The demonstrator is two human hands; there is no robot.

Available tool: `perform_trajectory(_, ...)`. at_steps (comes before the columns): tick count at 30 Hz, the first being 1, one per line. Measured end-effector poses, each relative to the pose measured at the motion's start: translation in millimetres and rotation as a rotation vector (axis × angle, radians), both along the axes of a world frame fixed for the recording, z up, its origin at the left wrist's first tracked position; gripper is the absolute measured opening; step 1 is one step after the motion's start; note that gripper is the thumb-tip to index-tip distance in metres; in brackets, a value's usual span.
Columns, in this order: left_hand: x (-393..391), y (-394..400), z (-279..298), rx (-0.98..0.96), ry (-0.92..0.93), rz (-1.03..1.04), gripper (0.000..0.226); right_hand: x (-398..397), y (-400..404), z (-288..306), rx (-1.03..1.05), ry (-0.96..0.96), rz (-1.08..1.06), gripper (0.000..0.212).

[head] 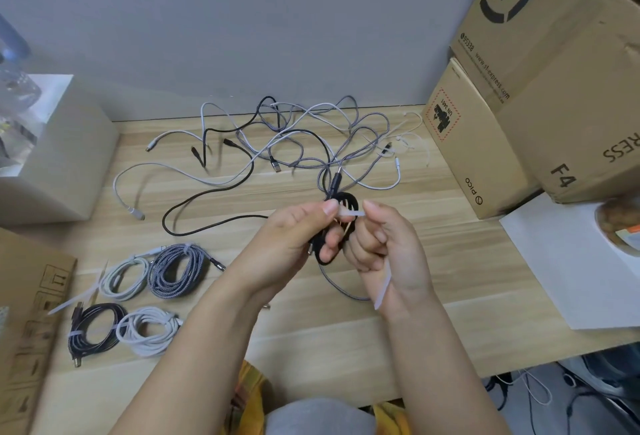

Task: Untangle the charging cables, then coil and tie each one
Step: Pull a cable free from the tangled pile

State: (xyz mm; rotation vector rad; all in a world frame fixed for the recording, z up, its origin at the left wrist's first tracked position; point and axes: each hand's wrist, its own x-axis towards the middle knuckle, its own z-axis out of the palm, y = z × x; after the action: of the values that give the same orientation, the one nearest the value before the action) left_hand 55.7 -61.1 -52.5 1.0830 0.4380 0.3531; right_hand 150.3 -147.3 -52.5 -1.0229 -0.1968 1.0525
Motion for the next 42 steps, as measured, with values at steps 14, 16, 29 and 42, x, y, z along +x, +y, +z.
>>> perform_trajectory(14, -15.3, 16.1, -8.3, 0.08, 0.031, 0.062, 0.027, 8.7, -8.8, 1.5, 0.328, 0.065, 0.32, 0.037)
perform_trajectory(16, -16.1, 16.4, -8.5, 0.109, 0.05, 0.053, 0.026, 9.1, -9.2, -0.2, 0.278, -0.087, 0.256, 0.039)
perform_trajectory(29, -18.0, 11.9, 2.8, 0.265, 0.219, -0.002, 0.026, 14.6, -16.0, 8.0, 0.091, -0.488, 0.017, 0.011)
perform_trajectory(42, -22.8, 12.9, 8.8, 0.408, 0.323, -0.07, 0.019, 21.1, -17.7, 8.2, -0.045, -0.662, 0.036, 0.011)
